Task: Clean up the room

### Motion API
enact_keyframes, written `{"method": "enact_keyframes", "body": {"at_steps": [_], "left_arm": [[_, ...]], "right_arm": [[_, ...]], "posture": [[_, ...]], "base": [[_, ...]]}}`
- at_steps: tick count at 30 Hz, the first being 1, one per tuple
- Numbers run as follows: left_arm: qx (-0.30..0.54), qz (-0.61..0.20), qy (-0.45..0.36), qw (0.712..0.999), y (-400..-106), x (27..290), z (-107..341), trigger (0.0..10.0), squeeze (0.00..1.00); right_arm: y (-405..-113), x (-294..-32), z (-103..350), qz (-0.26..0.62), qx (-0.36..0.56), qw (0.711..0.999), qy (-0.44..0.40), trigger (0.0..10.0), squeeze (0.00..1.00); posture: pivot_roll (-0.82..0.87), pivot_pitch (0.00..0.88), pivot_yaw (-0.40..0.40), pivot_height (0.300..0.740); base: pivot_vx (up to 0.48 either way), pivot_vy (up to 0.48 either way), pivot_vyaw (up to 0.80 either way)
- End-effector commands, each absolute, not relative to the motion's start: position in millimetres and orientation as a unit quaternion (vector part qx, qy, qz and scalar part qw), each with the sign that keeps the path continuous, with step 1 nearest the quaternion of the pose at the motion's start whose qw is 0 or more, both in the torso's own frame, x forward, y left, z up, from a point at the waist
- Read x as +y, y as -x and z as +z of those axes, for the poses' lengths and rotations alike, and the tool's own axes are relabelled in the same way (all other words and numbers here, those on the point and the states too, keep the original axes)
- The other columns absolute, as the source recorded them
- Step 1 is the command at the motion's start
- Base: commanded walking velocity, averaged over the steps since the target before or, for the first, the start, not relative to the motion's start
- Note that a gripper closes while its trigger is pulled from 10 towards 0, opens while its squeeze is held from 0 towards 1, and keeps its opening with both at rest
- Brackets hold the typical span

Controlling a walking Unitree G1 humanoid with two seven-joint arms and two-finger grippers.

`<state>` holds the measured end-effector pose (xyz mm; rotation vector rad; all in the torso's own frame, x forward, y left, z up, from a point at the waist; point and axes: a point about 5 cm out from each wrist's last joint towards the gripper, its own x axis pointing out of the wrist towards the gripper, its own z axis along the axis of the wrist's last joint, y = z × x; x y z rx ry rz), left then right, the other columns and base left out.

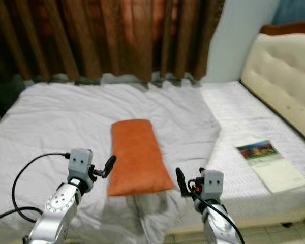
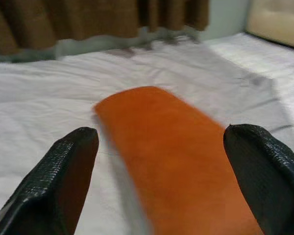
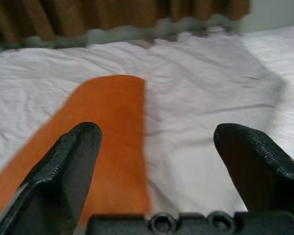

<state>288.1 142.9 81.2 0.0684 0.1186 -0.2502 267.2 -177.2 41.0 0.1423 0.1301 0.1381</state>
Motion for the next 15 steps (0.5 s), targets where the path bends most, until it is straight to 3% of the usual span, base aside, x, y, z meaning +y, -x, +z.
{"method": "enact_keyframes", "body": {"at_steps": [1, 6, 12, 15], "left_arm": [[0.059, -0.122, -0.034, 0.99, -289.0, 144.2, 81.8, 10.0, 0.0], [0.062, -0.114, -0.029, 0.991, -289.1, 142.8, 79.8, 10.0, 0.0], [0.071, -0.097, -0.021, 0.993, -289.1, 143.8, 76.9, 10.0, 0.0], [0.067, -0.092, -0.023, 0.993, -289.3, 144.7, 77.5, 10.0, 0.0]], "right_arm": [[-269.3, -176.0, 44.7, 0.074, 0.058, 0.993, -0.065, 10.0, 0.0], [-269.9, -176.8, 45.8, 0.076, 0.057, 0.993, -0.066, 10.0, 0.0], [-270.8, -177.2, 46.2, 0.083, 0.059, 0.993, -0.06, 10.0, 0.0], [-270.9, -176.9, 46.3, 0.087, 0.059, 0.993, -0.057, 10.0, 0.0]], "posture": [[0.01, 0.0, -0.029, 0.74], [0.0, 0.0, -0.028, 0.74], [0.0, 0.0, -0.033, 0.74], [0.0, 0.0, -0.036, 0.74]], "base": [[0.45, 0.0, 0.0], [0.447, 0.0, 0.0], [0.0, 0.0, 0.0], [0.0, 0.0, 0.51]]}}
